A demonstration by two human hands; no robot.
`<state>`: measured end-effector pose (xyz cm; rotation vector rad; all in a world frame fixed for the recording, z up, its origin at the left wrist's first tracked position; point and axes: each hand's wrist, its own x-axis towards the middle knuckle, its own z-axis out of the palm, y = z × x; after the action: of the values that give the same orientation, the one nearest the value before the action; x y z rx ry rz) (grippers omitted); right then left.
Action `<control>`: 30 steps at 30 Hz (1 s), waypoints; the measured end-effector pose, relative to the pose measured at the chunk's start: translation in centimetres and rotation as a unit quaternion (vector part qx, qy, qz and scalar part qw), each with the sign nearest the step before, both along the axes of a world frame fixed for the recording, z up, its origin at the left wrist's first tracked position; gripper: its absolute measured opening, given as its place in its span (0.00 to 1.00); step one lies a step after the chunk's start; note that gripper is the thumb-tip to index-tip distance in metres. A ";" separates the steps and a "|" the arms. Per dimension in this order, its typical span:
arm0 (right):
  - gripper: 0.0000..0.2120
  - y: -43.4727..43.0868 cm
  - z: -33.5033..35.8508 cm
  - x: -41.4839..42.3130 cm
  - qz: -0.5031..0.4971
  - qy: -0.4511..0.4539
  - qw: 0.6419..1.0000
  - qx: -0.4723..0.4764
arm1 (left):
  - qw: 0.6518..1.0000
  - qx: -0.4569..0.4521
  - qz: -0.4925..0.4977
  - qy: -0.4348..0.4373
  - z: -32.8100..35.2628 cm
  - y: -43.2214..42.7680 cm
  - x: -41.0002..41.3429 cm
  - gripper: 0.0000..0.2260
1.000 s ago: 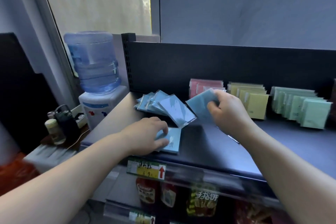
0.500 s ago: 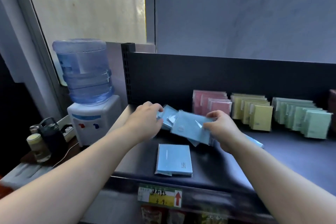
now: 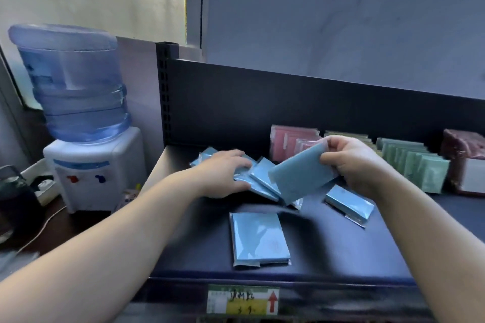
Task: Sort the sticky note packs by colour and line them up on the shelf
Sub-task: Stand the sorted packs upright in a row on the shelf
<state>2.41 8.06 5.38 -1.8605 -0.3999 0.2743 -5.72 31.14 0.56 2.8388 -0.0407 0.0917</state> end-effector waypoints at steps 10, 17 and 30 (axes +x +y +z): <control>0.14 7.0 -0.9 -1.0 0.172 -0.353 0.788 -0.475 | 0.996 -0.085 0.006 -0.007 -0.6 0.7 -0.1 0.38; 0.35 6.1 -1.8 0.1 0.193 -0.187 0.853 -0.448 | 0.991 -0.129 0.027 -0.010 -1.0 1.6 -0.3 0.45; 0.19 3.6 -0.6 -0.1 0.124 -0.068 0.960 -0.241 | 0.995 -0.075 0.004 -0.064 -1.2 1.3 -0.3 0.33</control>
<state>2.31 11.66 4.73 -2.3155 -0.7122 0.4461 -5.99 32.49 -0.61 2.6798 -0.0493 0.2675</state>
